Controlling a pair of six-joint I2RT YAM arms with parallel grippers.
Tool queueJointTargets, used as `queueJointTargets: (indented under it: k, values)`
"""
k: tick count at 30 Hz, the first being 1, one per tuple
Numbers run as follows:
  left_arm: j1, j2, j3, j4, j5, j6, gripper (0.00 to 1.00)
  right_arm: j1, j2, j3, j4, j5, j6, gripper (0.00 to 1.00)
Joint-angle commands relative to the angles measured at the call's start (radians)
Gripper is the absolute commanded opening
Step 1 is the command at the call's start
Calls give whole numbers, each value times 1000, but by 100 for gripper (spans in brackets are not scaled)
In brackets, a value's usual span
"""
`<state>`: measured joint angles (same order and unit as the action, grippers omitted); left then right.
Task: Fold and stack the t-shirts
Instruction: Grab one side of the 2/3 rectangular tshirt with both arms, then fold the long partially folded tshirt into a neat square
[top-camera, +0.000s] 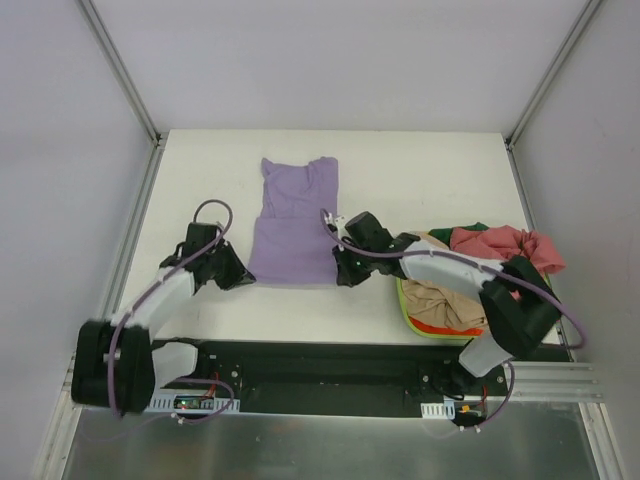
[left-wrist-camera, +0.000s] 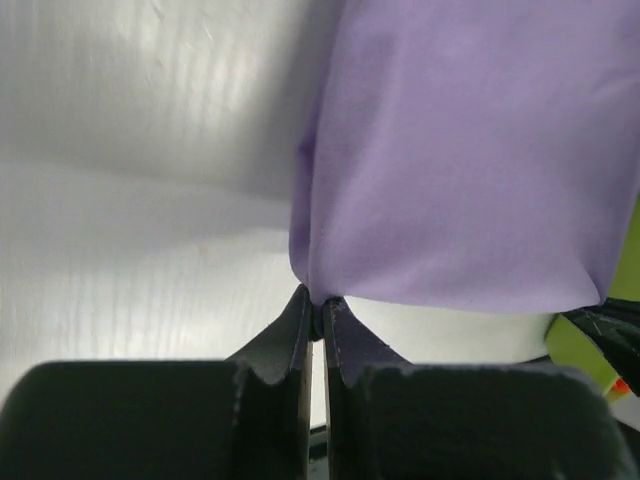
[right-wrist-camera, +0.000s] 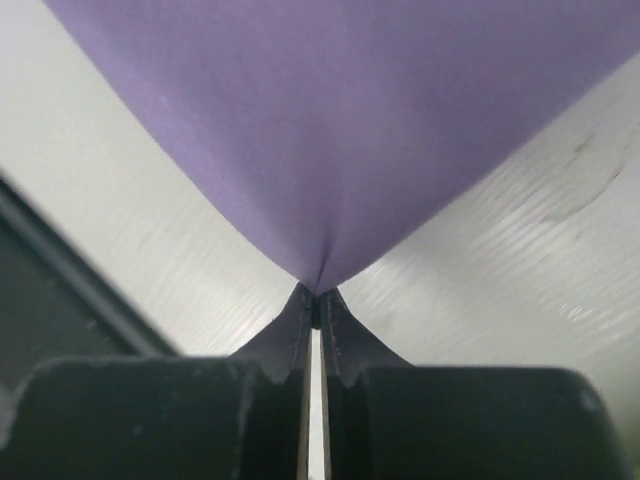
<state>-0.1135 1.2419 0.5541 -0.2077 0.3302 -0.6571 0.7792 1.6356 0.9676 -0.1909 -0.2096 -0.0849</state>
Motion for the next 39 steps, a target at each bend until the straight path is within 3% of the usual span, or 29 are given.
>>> queueJointTargets:
  k: [1,3,6,10,18,31,39]
  values:
    - [-37,-386,-57,-201,-52,-58,0,46,-268,-50,-201,-112,69,0]
    - [-46,-574,-57,-309,-56,-81,0,58,-396,-67,-258,-163,132,0]
    - [-54,-800,-34,-338,-13,-140,0,61,-529,-72,-301,-238,178,0]
    - [-54,-869,58,-343,-2,-144,0,54,-597,-20,-367,-272,185,0]
    - [-54,-609,220,-296,-85,-78,0,-121,-522,29,-312,-343,165,0]
    - [-52,-135,349,-30,-131,-41,0,-342,-218,109,-199,-324,131,0]
    - [-52,212,509,1,-129,-10,0,-419,22,206,-139,-321,111,0]
